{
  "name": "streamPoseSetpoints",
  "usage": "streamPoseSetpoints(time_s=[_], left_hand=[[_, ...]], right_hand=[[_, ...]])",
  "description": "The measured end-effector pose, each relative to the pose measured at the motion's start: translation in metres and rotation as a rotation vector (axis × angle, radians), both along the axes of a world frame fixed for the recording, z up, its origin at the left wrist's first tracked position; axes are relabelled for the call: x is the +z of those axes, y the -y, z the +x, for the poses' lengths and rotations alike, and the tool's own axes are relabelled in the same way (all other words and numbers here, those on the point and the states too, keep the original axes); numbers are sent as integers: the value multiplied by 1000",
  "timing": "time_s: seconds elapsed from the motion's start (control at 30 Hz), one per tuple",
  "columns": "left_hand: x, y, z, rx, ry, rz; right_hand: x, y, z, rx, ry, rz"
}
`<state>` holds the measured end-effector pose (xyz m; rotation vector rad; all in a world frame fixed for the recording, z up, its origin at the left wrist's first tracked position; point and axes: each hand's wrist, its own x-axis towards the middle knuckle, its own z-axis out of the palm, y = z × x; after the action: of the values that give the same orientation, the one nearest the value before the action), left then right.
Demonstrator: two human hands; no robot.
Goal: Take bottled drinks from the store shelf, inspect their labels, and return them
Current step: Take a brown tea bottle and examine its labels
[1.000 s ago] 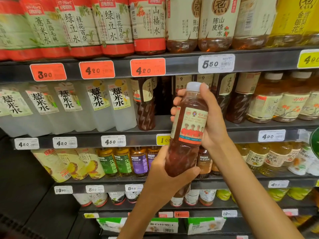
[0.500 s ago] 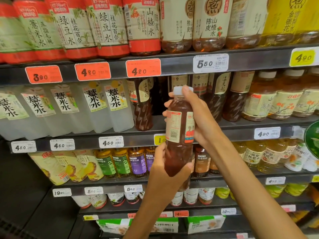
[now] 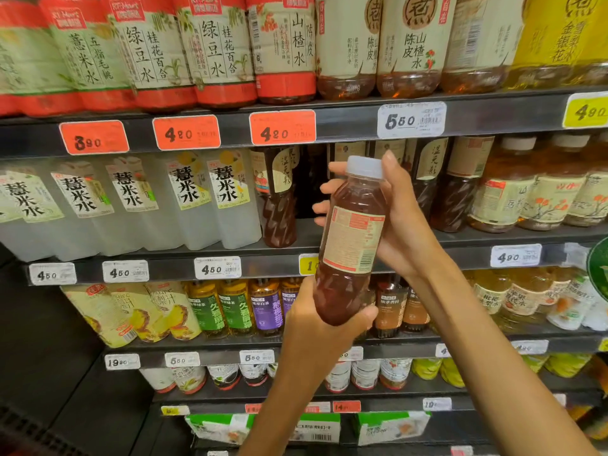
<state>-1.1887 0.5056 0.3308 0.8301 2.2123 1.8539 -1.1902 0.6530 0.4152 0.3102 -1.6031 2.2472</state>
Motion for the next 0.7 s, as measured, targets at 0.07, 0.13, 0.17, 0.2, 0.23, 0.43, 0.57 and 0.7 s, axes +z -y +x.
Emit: streamPoseSetpoints(time_s=[0.07,0.13,0.17,0.2,0.23,0.43,0.57,0.7], left_hand=[[-2,1,2,-14,-8,-21],[-3,4,4,-151,43,-18],[-4,6,4,-232,64,-8],[-4,8,3,-298,76,2],[-3,10,2,-348,87,8],[7,7,2,-361,91,-32],[1,1,6,-90,1,34],[0,-2,8,-1,-43,47]], right_hand=[[0,2,0,29,-14,-65],[1,3,1,108,-39,-135],[2,3,2,164,-55,-171],[3,3,3,219,-73,-209],[4,4,5,269,-90,-247],[11,6,7,252,-99,-224],[16,4,9,-69,-38,-3],[20,13,13,-56,-35,39]])
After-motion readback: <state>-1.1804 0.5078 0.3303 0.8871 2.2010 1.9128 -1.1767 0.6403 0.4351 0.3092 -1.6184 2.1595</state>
